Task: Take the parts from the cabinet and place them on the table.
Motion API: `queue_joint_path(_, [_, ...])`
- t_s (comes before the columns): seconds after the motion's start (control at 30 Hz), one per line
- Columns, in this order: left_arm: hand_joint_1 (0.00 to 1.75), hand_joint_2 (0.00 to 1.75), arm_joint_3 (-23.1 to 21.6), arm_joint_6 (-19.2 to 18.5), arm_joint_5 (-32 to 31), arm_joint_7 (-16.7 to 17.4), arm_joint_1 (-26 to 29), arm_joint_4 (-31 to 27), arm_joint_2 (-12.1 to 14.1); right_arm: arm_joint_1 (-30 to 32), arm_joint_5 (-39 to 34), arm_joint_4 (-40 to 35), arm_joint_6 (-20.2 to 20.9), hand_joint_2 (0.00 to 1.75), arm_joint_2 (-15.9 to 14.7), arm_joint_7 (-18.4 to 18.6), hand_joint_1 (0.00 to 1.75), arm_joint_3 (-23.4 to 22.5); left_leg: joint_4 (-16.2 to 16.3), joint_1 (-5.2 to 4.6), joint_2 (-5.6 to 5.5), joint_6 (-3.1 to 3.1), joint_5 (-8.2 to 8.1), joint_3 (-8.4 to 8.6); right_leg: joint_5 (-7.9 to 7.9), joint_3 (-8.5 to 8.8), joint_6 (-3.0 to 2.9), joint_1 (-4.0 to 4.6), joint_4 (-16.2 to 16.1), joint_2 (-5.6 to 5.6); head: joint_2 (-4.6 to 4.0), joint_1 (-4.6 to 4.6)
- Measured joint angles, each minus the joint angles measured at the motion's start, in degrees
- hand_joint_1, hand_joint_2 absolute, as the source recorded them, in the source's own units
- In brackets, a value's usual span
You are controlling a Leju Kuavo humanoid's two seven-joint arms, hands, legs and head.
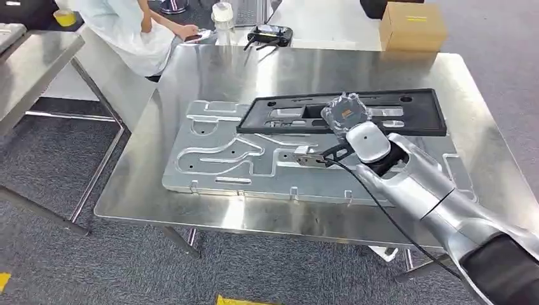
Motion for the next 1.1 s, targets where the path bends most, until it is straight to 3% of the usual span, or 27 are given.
queue_joint_path(0.03, [0.0,1.75,-0.1,0.0,0.0,0.0,0.0,0.0,0.0,0.1,0.0,0.0,-0.3,1.75,0.0,0.1,1.61,0.0,5.3,0.08,-0.02,-0.16,-2.15,-2.8,-0.15,0.14,-0.33,0.08,0.0,0.04,0.0,-0.06])
queue_joint_path(0.07, [0.0,1.75,-0.2,0.0,0.0,0.0,0.0,0.0,0.0,0.3,0.0,0.1,-0.6,1.75,0.1,0.1,1.61,0.0,9.1,0.08,-0.02,-0.27,-3.29,-4.95,-0.28,0.3,-0.45,0.11,0.0,0.06,0.0,-0.09])
queue_joint_path(0.1, [0.0,1.75,-0.3,0.0,0.0,0.0,0.0,0.0,0.0,0.8,0.0,0.2,-0.7,1.75,0.1,0.1,1.61,0.0,12.5,0.07,-0.01,-0.32,-3.83,-7.12,-0.52,0.55,-0.51,0.19,0.0,0.08,0.0,-0.11])
queue_joint_path(0.13, [0.0,1.75,-0.3,0.0,0.1,0.0,0.1,0.0,0.0,1.3,0.0,0.4,-0.8,1.75,0.1,0.1,1.61,0.0,13.2,0.08,-0.01,-0.28,-3.07,-8.02,-0.75,0.9,-0.51,0.21,0.0,0.09,0.0,-0.09])
queue_joint_path(0.2, [0.0,1.75,-0.3,0.0,0.1,-0.1,0.2,0.0,0.0,2.1,0.1,0.5,-0.8,1.75,0.1,-0.1,1.61,0.0,8.9,0.06,-0.01,-0.03,0.67,-6.81,-1.19,1.54,-0.35,0.24,0.0,0.1,0.0,-0.06])
queue_joint_path(0.23, [0.0,1.75,-0.3,0.0,0.1,-0.1,0.2,0.0,0.0,2.3,0.2,0.6,-1.0,1.75,0.1,-0.1,1.61,0.0,2.9,0.03,-0.01,0.31,4.3,-4.39,-1.51,2.03,-0.24,0.23,0.0,0.1,0.0,-0.09])
queue_joint_path(0.27, [0.0,1.75,-0.3,0.0,0.1,-0.2,0.1,0.0,0.0,2.3,0.2,0.7,-1.2,1.75,0.2,-0.1,1.61,-0.1,-0.6,0.02,-0.01,0.58,6.14,-2.94,-1.7,2.2,-0.09,0.22,0.0,0.11,0.0,-0.06])
queue_joint_path(0.33, [0.0,1.75,-0.4,0.0,0.1,-0.3,0.0,0.0,0.0,2.4,0.3,1.0,-1.8,1.75,0.4,-0.2,1.61,-0.3,-3.6,-0.54,-0.11,1.03,5.22,-1.53,-1.99,1.97,0.58,0.53,0.1,0.32,0.0,-0.02])
queue_joint_path(0.4, [0.0,1.75,-0.4,-0.1,0.1,-0.4,0.0,0.0,0.0,2.9,0.4,1.2,-2.0,1.75,0.7,-0.8,1.61,-0.3,-3.6,-0.63,-0.14,1.3,5.08,-1.6,-1.94,2.18,1.12,0.43,-0.5,0.29,0.0,-0.02])
queue_joint_path(0.43, [0.0,1.75,-0.4,-0.1,0.1,-0.4,0.0,0.0,0.0,3.1,0.4,1.3,-2.1,1.75,0.9,-1.0,1.61,-0.3,-4.1,-0.32,-0.08,1.6,5.21,-1.34,-2.08,2.4,1.48,0.7,-0.6,0.31,0.0,0.02])
queue_joint_path(0.47, [0.0,1.75,-0.4,-0.2,0.1,-0.4,0.0,0.0,-0.1,3.4,0.5,1.4,-2.2,1.75,0.9,-1.1,1.61,-0.4,-4.6,0.05,-0.01,1.83,5.38,-0.7,-2.57,2.01,1.76,0.43,0.3,0.12,0.0,0.07])
queue_joint_path(0.5, [0.0,1.75,-0.4,-0.2,0.1,-0.4,0.0,0.0,-0.1,3.6,0.5,1.4,-2.4,1.75,0.9,-1.1,1.61,-0.4,-4.8,0.08,-0.02,2.18,5.21,-0.36,-3.92,0.97,1.87,0.56,2.6,0.03,0.0,0.28])
queue_joint_path(0.6, [0.0,1.75,-0.4,-0.2,0.1,-0.4,-0.1,0.0,-0.1,4.5,0.7,1.7,-3.2,1.75,1.4,-1.5,1.61,-0.4,-4.7,-0.07,0.01,2.9,4.74,0.05,-9.01,-5.8,2.12,0.51,15.4,-0.03,0.0,0.46])
queue_joint_path(0.63, [0.0,1.75,-0.4,-0.2,0.1,-0.4,-0.1,0.0,-0.1,5.1,0.7,1.9,-3.2,1.75,1.4,-1.5,1.61,-0.4,-4.7,-0.07,-0.06,2.94,4.51,0.27,-8.94,-7.29,2.18,0.51,17.4,-0.03,0.0,0.5])
queue_joint_path(0.67, [0.0,1.75,-0.4,-0.3,0.1,-0.4,0.0,0.0,-0.1,5.4,0.8,2.1,-3.2,1.75,1.4,-1.5,1.61,-0.4,-4.6,-0.07,-0.22,2.89,4.27,0.55,-7.56,-7.3,2.17,0.48,16.7,-0.04,0.0,0.53])
queue_joint_path(0.7, [0.0,1.75,-0.4,-0.3,0.1,-0.4,0.1,0.0,-0.1,5.6,0.8,2.2,-3.3,1.75,1.4,-1.6,1.61,-0.4,-4.5,-0.06,-0.33,2.78,3.99,0.83,-5.19,-6.2,2.08,0.42,13.6,-0.07,0.0,0.55])
queue_joint_path(0.77, [0.0,1.75,-0.4,-0.3,0.1,-0.4,0.1,0.0,-0.2,5.5,0.8,2.3,-3.3,1.75,1.5,-1.6,1.61,-0.4,-4.0,-0.06,-0.49,2.38,3.22,1.41,0.48,-1.75,1.67,0.43,3.3,-0.18,0.0,0.53])
queue_joint_path(0.83, [0.0,1.75,-0.4,-0.3,0.2,-0.4,-0.1,0.0,-0.2,5.4,0.9,2.4,-3.9,1.75,1.7,-1.7,1.61,-0.5,-3.3,-0.51,-0.58,1.77,2.64,1.13,0.0,-0.08,1.32,0.71,-0.1,-0.15,0.0,0.44])
queue_joint_path(0.93, [0.0,1.75,-0.4,-0.9,1.3,-1.7,0.1,0.0,-0.2,5.7,0.9,2.8,-4.4,1.75,1.9,-1.9,1.61,-0.5,-3.9,-0.47,-0.57,1.12,2.72,1.34,-0.07,-0.21,0.71,0.81,0.1,0.05,0.0,0.35])
queue_joint_path(0.97, [0.0,1.75,-0.4,-1.3,1.5,-2.5,0.1,0.0,-0.2,5.7,0.9,2.9,-4.6,1.75,2.0,-2.1,1.61,-0.5,-3.7,-0.43,-0.54,0.82,2.16,0.94,0.09,0.22,0.36,0.25,-0.4,-0.01,0.0,0.37])
queue_joint_path(1.0, [0.0,1.75,-0.4,-1.6,1.7,-3.2,0.1,0.0,-0.3,5.7,1.0,3.1,-4.9,1.75,2.0,-2.1,1.61,-0.7,-2.2,-0.4,-0.28,0.44,1.27,0.64,0.0,0.55,0.22,0.26,-0.6,-0.03,0.0,0.26])
queue_joint_path(1.03, [0.0,1.75,-0.4,-1.9,1.9,-3.8,0.1,0.0,-0.3,5.7,1.0,3.3,-5.1,1.75,2.1,-2.1,1.61,-0.8,1.2,-0.29,-0.12,0.1,-0.48,-0.88,-0.09,0.69,-0.1,0.22,-0.7,-0.1,0.0,0.07])
queue_joint_path(1.1, [0.0,1.75,-0.4,-2.1,1.9,-4.2,0.1,0.0,-0.3,6.0,1.0,3.5,-5.4,1.75,2.3,-2.2,1.61,-0.8,9.7,-0.09,-0.1,-0.33,-3.76,-5.23,-0.33,0.92,-0.52,0.31,-0.7,-0.1,0.0,0.07])
